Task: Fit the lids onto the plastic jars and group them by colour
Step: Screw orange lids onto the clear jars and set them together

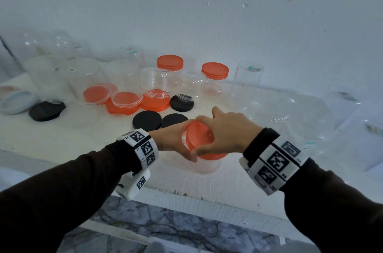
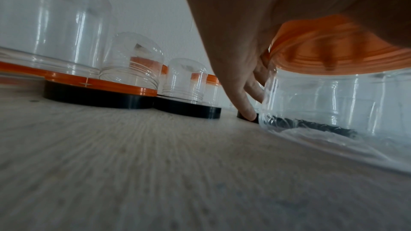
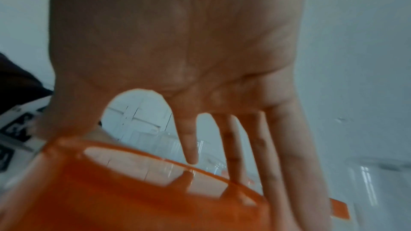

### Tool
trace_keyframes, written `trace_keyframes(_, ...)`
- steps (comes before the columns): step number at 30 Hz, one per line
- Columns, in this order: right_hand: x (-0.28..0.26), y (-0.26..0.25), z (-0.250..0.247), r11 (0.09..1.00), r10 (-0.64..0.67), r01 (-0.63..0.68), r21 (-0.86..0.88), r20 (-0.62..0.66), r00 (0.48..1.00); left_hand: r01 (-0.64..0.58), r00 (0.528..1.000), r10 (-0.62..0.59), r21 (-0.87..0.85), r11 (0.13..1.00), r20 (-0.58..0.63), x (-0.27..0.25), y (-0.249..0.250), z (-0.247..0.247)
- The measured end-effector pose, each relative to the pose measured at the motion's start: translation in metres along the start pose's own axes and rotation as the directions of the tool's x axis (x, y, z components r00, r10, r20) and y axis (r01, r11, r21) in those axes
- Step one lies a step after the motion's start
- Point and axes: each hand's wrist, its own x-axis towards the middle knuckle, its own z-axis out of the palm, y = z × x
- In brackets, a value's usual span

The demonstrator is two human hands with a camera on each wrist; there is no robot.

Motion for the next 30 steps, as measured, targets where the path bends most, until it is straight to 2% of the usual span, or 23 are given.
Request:
trace_keyframes(1,0.000,0.002,-0.001,1.000,-0.011,0.011,0.012,0.018,1.000,-0.002,1.000,0.002,0.000,1.000,0.000,0.000,0.000,0.000)
trace_keyframes(5,0.003,0.014,-0.011,0.945,-0.188,0.134,0.298,0.160,0.969,0.001,1.000,-0.002,-0.006,1.000,-0.024,-0.001,0.000,0.001)
trace_keyframes(7,0.004,0.012,-0.010,0.950,-0.188,0.139,0.279,0.157,0.970,-0.008,1.000,0.008,-0.009,1.000,-0.026,-0.001,0.001,0.002)
trace_keyframes(11,0.002,-0.002,-0.005,0.998,-0.011,0.011,0.061,-0.009,1.000,0.002,1.000,-0.002,-0.011,1.000,-0.027,-0.001,0.001,0.001)
trace_keyframes(13,0.001,-0.005,-0.003,1.000,0.007,-0.008,-0.010,-0.048,0.999,0.014,1.000,-0.014,0.004,1.000,-0.020,-0.001,0.002,0.001)
trace_keyframes(15,0.001,0.000,-0.006,0.997,-0.057,0.057,0.048,0.009,0.998,0.012,1.000,-0.011,0.009,1.000,-0.026,-0.001,0.002,0.001)
trace_keyframes(17,0.001,0.008,-0.010,0.969,-0.163,0.133,0.208,0.134,0.977,-0.004,0.999,0.005,0.014,1.000,-0.034,-0.001,0.001,0.001)
trace_keyframes(19,0.001,0.011,-0.012,0.950,-0.214,0.159,0.268,0.187,0.959,-0.021,0.999,0.021,0.022,1.000,-0.025,-0.001,0.001,0.001)
trace_keyframes(22,0.001,0.006,-0.005,0.975,-0.108,0.092,0.203,0.069,0.992,-0.017,1.000,0.017,0.010,1.000,-0.020,-0.002,0.001,0.001)
trace_keyframes(24,0.000,-0.002,-0.001,0.997,-0.017,0.018,0.079,-0.018,1.000,0.004,1.000,-0.004,-0.006,1.000,-0.015,-0.001,0.000,0.001)
trace_keyframes(26,-0.001,-0.004,0.000,1.000,0.006,-0.007,-0.018,-0.058,0.998,0.015,1.000,-0.015,0.001,1.000,-0.006,0.000,0.001,0.001)
trace_keyframes(28,-0.001,0.003,-0.005,0.997,-0.051,0.052,0.054,-0.013,0.999,0.020,1.000,-0.019,0.011,1.000,-0.014,0.001,0.000,0.000)
trace_keyframes(30,0.000,0.011,-0.010,0.958,-0.152,0.123,0.258,0.096,0.984,0.025,0.999,-0.025,0.008,1.000,-0.022,0.001,-0.001,0.001)
